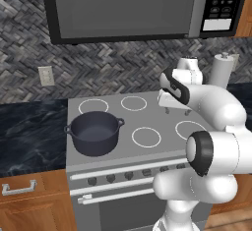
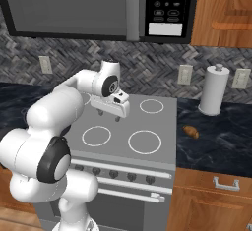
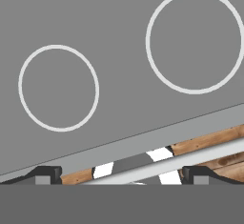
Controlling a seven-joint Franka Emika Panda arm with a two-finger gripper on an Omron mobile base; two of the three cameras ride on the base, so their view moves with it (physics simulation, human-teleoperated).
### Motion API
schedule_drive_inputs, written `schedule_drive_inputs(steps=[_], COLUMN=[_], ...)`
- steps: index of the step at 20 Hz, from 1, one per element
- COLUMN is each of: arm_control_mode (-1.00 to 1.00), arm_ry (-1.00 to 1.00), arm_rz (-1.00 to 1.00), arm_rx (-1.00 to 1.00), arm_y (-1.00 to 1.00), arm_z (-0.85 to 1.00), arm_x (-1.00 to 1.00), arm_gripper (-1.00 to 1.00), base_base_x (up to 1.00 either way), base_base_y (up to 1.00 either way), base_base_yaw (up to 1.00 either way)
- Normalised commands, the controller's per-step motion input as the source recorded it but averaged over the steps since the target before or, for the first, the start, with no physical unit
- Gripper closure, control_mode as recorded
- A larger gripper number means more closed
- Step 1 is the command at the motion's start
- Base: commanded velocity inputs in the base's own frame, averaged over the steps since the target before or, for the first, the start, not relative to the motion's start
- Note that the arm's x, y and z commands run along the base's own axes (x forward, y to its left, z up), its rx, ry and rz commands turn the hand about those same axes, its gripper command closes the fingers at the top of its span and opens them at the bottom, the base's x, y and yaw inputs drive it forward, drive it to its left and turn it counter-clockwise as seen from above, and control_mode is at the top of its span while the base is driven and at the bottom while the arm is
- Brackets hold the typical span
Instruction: Turn on the burner for the pot on the stove. Wait thirty seconds for the pot to heat up. Then add the potato to the pot.
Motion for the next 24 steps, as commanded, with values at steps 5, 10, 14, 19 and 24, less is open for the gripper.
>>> schedule_drive_inputs(steps=[5, 10, 14, 19, 24], arm_control_mode=[-1.0, -1.0, -1.0, -1.0, -1.0], arm_ry=[0.0, 0.0, 0.0, 0.0, 0.0], arm_rz=[0.0, 0.0, 0.0, 0.0, 0.0], arm_rx=[0.0, 0.0, 0.0, 0.0, 0.0], arm_y=[0.0, 0.0, 0.0, 0.0, 0.0], arm_z=[0.0, 0.0, 0.0, 0.0, 0.0], arm_x=[0.0, 0.0, 0.0, 0.0, 0.0], arm_gripper=[-1.0, -1.0, -1.0, -1.0, -1.0], base_base_x=[0.0, 0.0, 0.0, 0.0, 0.0], base_base_y=[0.0, 0.0, 0.0, 0.0, 0.0], base_base_yaw=[0.0, 0.0, 0.0, 0.0, 0.0])
